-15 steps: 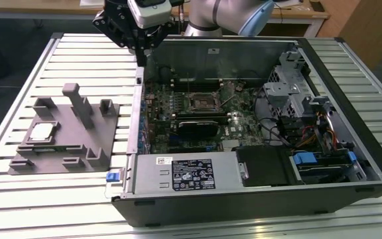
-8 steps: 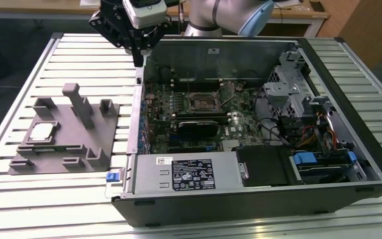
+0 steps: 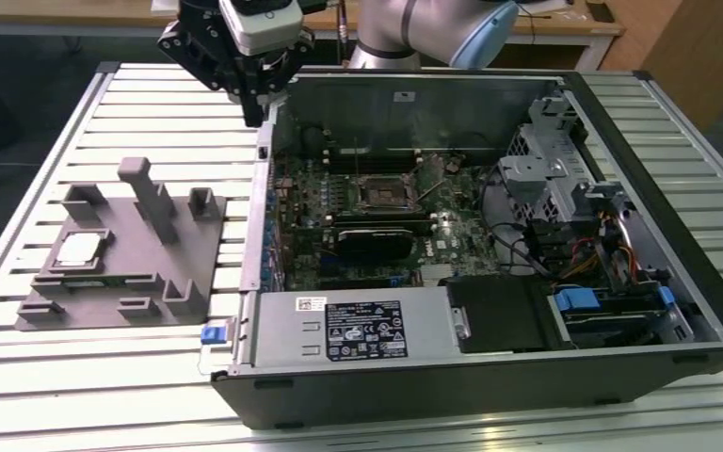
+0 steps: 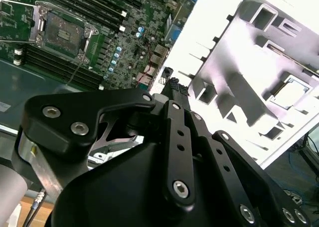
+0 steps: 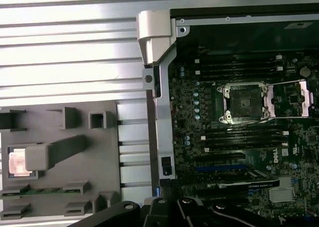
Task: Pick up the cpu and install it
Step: 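Reach for the cpu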
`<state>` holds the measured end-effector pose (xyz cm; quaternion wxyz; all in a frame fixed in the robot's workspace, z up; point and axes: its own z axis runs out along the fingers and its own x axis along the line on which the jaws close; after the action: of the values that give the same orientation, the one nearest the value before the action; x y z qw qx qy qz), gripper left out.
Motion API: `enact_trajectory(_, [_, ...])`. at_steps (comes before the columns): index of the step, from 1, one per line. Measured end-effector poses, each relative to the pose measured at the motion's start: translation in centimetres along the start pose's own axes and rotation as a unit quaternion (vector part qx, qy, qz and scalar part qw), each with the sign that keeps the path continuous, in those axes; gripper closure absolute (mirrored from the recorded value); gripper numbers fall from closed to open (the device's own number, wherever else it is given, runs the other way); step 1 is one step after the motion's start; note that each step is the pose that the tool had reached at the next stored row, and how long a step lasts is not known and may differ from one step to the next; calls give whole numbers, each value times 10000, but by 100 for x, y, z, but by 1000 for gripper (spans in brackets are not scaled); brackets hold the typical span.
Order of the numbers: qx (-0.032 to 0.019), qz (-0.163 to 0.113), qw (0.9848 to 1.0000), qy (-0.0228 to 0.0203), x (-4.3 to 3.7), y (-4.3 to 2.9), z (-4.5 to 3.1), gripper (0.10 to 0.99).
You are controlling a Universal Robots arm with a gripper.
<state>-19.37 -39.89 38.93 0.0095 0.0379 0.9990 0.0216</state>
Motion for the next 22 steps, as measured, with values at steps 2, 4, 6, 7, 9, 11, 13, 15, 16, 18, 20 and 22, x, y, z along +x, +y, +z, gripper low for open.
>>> enact_trajectory(2, [0, 0, 10000, 2, 20, -2, 1, 980])
enact_trajectory(4, [0, 0, 10000, 3, 40, -3, 2, 980])
enact_trajectory(6, [0, 0, 10000, 4, 58, -5, 3, 980])
enact_trajectory(7, [0, 0, 10000, 5, 68, -5, 3, 980])
enact_trajectory(9, [1, 0, 10000, 7, 88, -7, 4, 980])
enact_trajectory(11, [1, 1, 10000, 8, 108, -8, 5, 980])
enact_trajectory(13, [1, 1, 10000, 9, 127, -10, 6, 980])
enact_trajectory(15, [1, 1, 10000, 11, 145, -11, 7, 980])
enact_trajectory(16, [1, 0, 10000, 12, 155, -12, 7, 980])
enact_trajectory(18, [1, 1, 10000, 14, 174, -14, 8, 980])
enact_trajectory(20, [1, 1, 10000, 15, 192, -15, 9, 980])
enact_trajectory(22, [1, 0, 10000, 16, 211, -17, 10, 980])
